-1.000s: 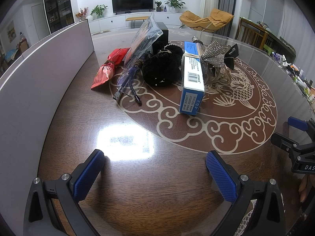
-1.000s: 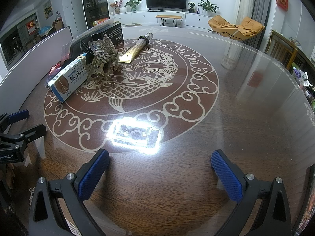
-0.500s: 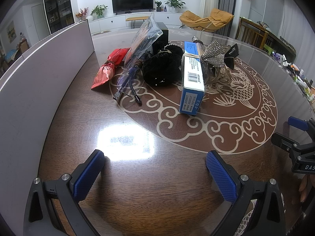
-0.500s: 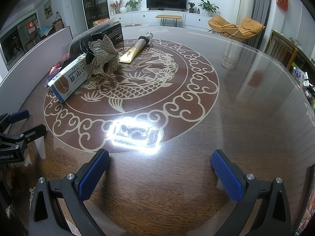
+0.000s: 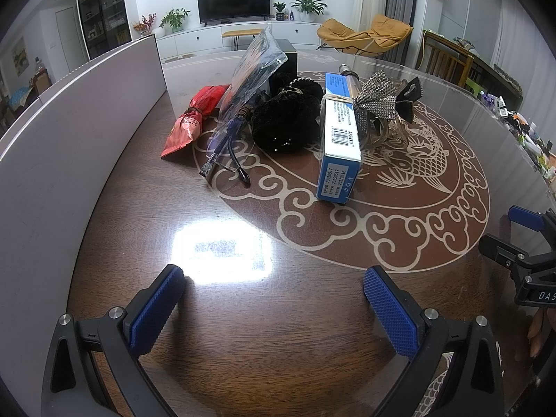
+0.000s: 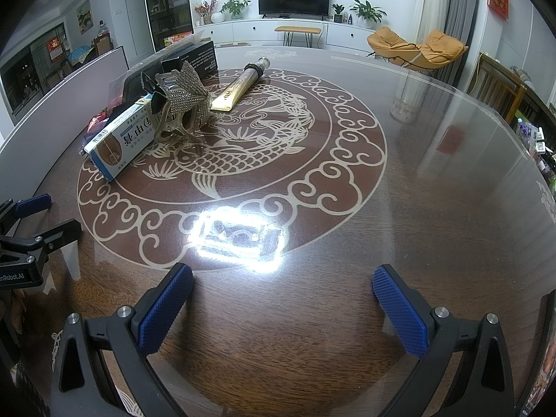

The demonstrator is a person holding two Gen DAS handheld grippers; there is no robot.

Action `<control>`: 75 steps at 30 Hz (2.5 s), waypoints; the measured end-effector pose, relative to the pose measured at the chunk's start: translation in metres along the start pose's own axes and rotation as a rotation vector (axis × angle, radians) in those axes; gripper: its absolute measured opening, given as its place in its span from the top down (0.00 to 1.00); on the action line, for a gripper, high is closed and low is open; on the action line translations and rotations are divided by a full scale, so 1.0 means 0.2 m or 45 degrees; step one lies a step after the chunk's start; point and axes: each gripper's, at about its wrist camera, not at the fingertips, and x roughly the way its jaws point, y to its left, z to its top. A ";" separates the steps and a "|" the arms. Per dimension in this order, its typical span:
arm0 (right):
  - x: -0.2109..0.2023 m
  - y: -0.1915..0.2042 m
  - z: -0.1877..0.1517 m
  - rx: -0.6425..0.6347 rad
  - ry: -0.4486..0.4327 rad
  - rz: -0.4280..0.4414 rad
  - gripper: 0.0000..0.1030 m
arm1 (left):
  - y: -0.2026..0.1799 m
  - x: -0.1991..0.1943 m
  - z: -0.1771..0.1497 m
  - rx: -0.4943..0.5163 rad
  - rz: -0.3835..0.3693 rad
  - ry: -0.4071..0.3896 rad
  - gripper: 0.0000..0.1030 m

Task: Organize objects
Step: 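Grasp the blue-and-white nail cream box with the left tool, then lift the nail cream box and hold it above the table with the left tool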

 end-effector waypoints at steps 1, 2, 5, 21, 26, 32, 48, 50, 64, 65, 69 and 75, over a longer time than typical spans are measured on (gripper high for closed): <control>0.00 0.00 0.00 0.000 0.000 0.000 0.00 | 0.00 0.00 -0.01 0.000 0.005 -0.002 0.00; 0.00 0.00 0.00 0.000 0.000 0.000 0.00 | 0.01 -0.01 -0.01 -0.004 -0.004 -0.001 0.00; 0.00 0.00 0.00 0.000 0.000 0.000 0.00 | 0.02 -0.10 0.02 -0.044 -0.167 -0.088 0.00; 0.00 0.00 0.00 0.001 -0.001 0.001 0.00 | -0.23 0.16 0.27 0.090 -0.138 -0.046 0.80; 0.00 0.00 0.00 0.002 -0.001 -0.001 0.00 | -0.18 -0.06 -0.06 0.020 -0.280 0.012 0.79; 0.00 0.00 0.00 0.002 -0.001 -0.001 0.00 | 0.02 -0.19 -0.23 -0.092 -0.414 0.064 0.49; 0.00 0.00 0.00 0.003 -0.001 -0.001 0.00 | -0.01 -0.12 -0.08 0.044 -0.438 0.131 0.18; 0.00 0.00 0.00 0.003 -0.001 -0.001 0.00 | -0.12 -0.08 -0.10 0.193 -0.289 0.129 0.18; 0.00 0.00 0.00 0.003 -0.001 -0.002 0.00 | -0.01 0.07 -0.01 -0.017 0.022 -0.002 0.00; 0.00 0.00 0.00 0.003 -0.001 -0.002 0.00 | 0.01 0.08 0.01 -0.037 0.030 -0.001 0.00; 0.00 0.00 0.00 0.003 -0.001 -0.002 0.00 | 0.01 0.09 0.02 -0.047 0.039 0.000 0.00; 0.00 0.00 0.00 0.003 -0.001 -0.002 0.00 | 0.01 0.10 0.02 -0.047 0.039 0.000 0.00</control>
